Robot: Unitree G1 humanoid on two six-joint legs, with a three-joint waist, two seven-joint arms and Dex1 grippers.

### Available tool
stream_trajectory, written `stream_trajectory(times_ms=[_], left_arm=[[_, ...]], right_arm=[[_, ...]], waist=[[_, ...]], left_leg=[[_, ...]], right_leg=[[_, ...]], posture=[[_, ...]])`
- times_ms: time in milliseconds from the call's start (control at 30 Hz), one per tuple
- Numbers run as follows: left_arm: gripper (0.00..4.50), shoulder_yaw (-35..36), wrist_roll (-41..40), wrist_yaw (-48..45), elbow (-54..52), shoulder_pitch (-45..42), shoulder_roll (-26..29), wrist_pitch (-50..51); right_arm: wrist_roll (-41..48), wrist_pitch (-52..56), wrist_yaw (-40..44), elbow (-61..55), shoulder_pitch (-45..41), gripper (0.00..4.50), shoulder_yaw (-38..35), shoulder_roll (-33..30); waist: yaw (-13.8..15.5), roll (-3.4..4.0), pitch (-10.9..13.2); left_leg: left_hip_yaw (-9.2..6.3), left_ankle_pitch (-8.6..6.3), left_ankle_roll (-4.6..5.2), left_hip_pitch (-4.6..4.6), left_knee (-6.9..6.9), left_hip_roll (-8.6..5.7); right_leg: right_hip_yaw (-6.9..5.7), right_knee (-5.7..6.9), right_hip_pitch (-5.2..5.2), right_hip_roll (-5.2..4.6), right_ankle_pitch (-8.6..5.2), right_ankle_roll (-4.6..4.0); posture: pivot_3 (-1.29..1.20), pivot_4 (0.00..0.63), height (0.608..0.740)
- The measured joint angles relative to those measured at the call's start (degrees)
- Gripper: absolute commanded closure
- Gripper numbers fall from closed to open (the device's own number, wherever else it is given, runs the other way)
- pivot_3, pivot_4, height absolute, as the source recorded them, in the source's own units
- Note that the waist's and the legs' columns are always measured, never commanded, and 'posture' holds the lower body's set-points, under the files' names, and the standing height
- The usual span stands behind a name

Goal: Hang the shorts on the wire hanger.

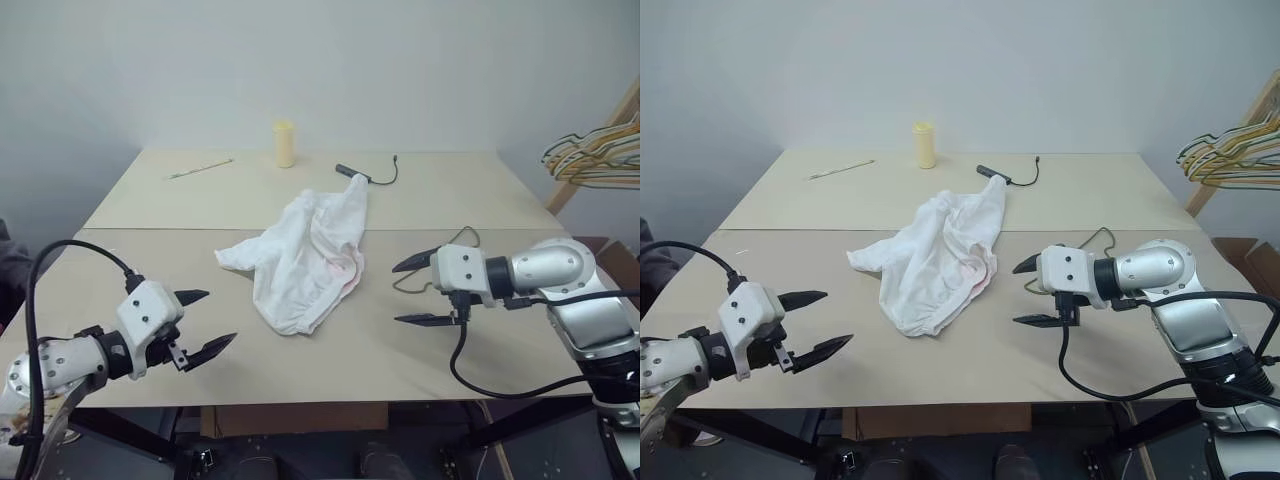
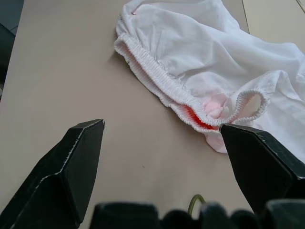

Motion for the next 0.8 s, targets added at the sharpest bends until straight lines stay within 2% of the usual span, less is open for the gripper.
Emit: stream_trajectory(times_ms=[333,533,633,800], left_arm=[[0.00,0.08,-1.25,0.32,-0.06,-0.25,0.12,-0.15],[0.00,-1.87,3.75,0.75,0.10,1.05,2.04,-1.07],[0.00,-4.19,7.73,1.64,1.45,1.76,3.23,-1.44],[0.00,-6.45,9.60,1.86,2.52,1.76,3.35,-1.43]], right_arm=[[0.00,0.03,-0.30,-0.34,0.02,0.03,0.00,0.17],[-0.43,2.52,-1.54,-1.63,-0.11,0.03,1.50,1.52],[-1.60,7.62,-3.35,-3.33,-2.18,0.03,4.73,4.40],[-5.93,15.69,-7.03,-7.40,-5.66,0.03,11.64,9.14]], waist=[[-0.02,0.00,0.00],[-0.01,0.00,0.00],[-0.37,0.04,0.00],[-0.32,0.04,0.00]], left_leg=[[0.00,0.00,0.00,0.00,0.00,0.00],[0.00,0.00,0.00,0.01,0.00,0.00],[0.03,0.00,0.00,0.02,-0.01,0.00],[0.03,0.00,-0.01,-0.06,-0.02,0.03]], right_leg=[[0.00,0.00,0.00,0.00,0.00,0.00],[0.00,0.00,0.00,0.01,-0.02,-0.03],[0.04,0.06,-0.06,0.01,-0.05,-0.11],[0.00,0.08,-0.14,0.01,-0.04,-0.08]], posture=[[0.04,0.000,0.740],[0.04,0.000,0.740],[0.01,0.000,0.740],[-0.01,0.000,0.740]])
